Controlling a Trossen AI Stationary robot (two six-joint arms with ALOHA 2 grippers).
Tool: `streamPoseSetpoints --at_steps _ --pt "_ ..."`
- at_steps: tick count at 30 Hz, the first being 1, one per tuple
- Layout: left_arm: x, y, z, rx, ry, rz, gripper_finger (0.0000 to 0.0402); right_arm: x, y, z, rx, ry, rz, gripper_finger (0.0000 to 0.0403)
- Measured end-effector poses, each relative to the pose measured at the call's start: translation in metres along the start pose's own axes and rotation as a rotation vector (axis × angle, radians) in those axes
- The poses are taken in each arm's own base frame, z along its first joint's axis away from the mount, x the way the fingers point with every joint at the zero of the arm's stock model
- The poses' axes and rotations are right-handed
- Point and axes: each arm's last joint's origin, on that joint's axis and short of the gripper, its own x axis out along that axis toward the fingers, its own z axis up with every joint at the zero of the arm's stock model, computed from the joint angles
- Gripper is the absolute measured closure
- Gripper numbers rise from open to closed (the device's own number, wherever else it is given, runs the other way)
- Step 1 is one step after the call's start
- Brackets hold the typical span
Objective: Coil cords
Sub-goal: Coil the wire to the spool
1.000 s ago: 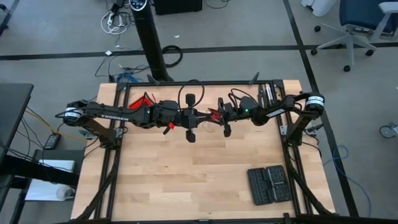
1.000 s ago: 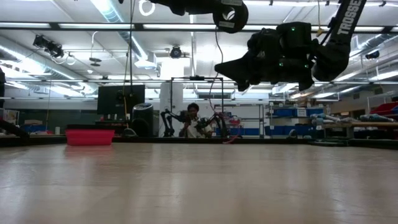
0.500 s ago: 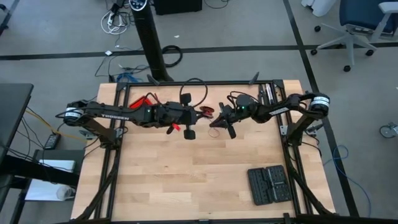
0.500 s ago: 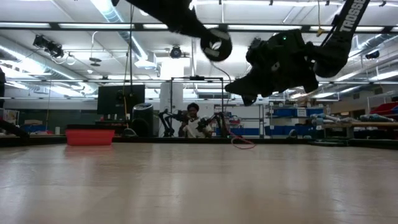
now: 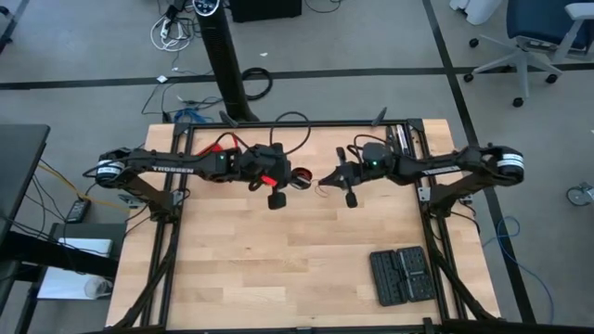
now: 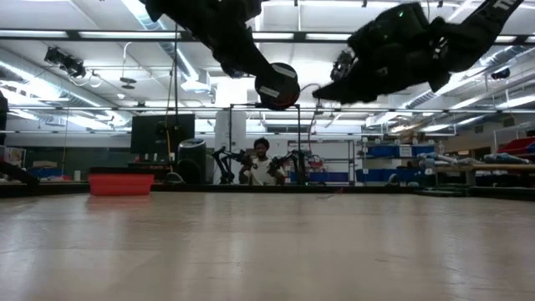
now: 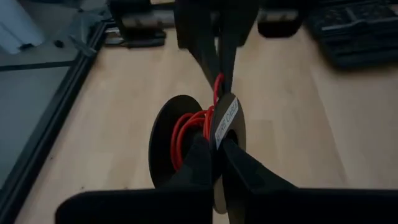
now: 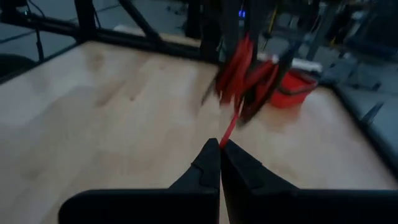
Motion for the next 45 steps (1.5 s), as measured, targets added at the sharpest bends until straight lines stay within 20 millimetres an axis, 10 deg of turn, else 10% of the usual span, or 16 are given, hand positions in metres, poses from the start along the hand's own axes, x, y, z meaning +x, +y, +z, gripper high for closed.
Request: streamPoseSetpoints --at_steps 19,45 --pt "-0.002 -0.005 0.009 0.096 -0.15 -0.349 0.039 0.004 -0.016 0.088 -0.189 -0.02 0.001 0.0402" --pt "-0.004 -0.025 0.019 0.526 -0.265 -0.197 0.0391 0.04 -0.034 0.055 0.001 -0.084 0.176 0.0385"
